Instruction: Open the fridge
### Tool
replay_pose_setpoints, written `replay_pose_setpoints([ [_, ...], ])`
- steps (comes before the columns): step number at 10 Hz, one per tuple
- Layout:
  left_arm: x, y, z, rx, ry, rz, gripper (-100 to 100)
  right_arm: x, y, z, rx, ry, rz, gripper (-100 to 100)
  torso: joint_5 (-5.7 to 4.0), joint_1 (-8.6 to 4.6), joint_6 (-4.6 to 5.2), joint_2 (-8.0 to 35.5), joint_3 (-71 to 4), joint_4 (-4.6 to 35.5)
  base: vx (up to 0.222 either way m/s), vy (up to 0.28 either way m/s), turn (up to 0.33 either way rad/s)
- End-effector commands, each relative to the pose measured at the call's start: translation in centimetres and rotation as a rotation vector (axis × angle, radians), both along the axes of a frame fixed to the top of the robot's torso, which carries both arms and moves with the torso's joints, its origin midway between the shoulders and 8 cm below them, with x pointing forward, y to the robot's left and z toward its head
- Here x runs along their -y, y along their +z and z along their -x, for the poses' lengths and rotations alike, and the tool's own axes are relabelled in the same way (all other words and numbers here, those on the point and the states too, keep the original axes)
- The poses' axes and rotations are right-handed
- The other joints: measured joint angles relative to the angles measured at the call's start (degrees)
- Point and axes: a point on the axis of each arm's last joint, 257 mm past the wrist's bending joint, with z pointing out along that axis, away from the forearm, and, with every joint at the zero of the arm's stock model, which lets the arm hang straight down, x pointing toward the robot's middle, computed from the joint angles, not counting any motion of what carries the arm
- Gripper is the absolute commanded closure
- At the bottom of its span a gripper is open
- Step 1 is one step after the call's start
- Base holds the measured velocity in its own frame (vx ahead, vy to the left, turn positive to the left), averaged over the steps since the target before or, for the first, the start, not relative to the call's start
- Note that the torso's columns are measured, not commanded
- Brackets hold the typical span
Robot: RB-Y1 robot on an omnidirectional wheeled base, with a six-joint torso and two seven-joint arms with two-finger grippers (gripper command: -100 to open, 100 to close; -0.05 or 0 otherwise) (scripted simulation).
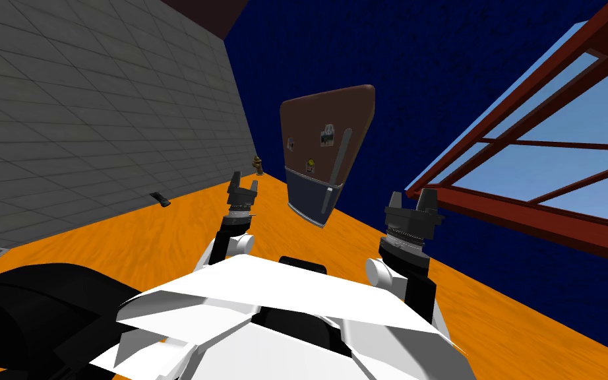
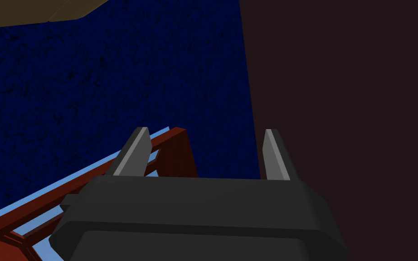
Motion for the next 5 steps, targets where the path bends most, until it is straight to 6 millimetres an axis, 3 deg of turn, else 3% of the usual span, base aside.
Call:
replay_pose_setpoints([
  [1,0.00,0.00,0.00,0.000,0.000,0.000,0,0.00,0.00,0.00,0.000,0.000,0.000,0,0.00,0.00,0.00,2.32,-4.67,2.35,0.000,0.000,0.000],
  [5,0.00,0.01,0.00,0.000,0.000,0.000,0,0.00,0.01,0.01,0.000,0.000,0.000,0,0.00,0.00,0.00,18.45,-36.92,18.46,0.000,0.000,0.000],
])
